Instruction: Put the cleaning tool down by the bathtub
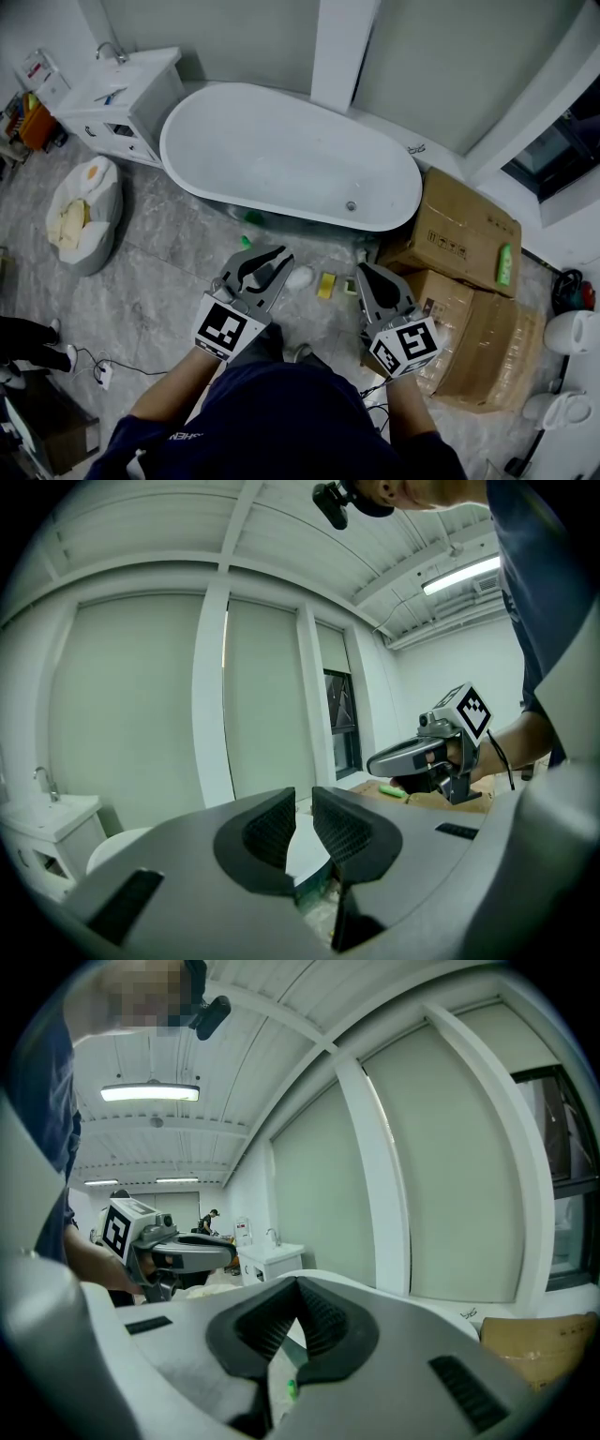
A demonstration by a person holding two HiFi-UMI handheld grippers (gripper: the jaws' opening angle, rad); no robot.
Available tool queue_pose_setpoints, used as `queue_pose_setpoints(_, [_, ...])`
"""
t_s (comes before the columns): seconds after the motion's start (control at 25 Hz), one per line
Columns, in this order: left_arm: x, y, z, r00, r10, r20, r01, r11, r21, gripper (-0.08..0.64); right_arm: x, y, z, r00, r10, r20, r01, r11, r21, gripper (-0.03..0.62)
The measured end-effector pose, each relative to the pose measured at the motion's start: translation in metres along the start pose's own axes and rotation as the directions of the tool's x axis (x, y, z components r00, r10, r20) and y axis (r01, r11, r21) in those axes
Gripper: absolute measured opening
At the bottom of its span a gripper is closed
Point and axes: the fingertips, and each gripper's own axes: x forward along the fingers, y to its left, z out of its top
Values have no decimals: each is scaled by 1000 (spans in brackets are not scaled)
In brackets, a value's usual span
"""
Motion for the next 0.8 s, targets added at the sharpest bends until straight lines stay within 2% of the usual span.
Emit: queue_pose_setpoints(0.8, [-8,-12,4,999,-36,21,36,999,-35,34,-3,18,11,1000,22,21,-22,1000,-7,3])
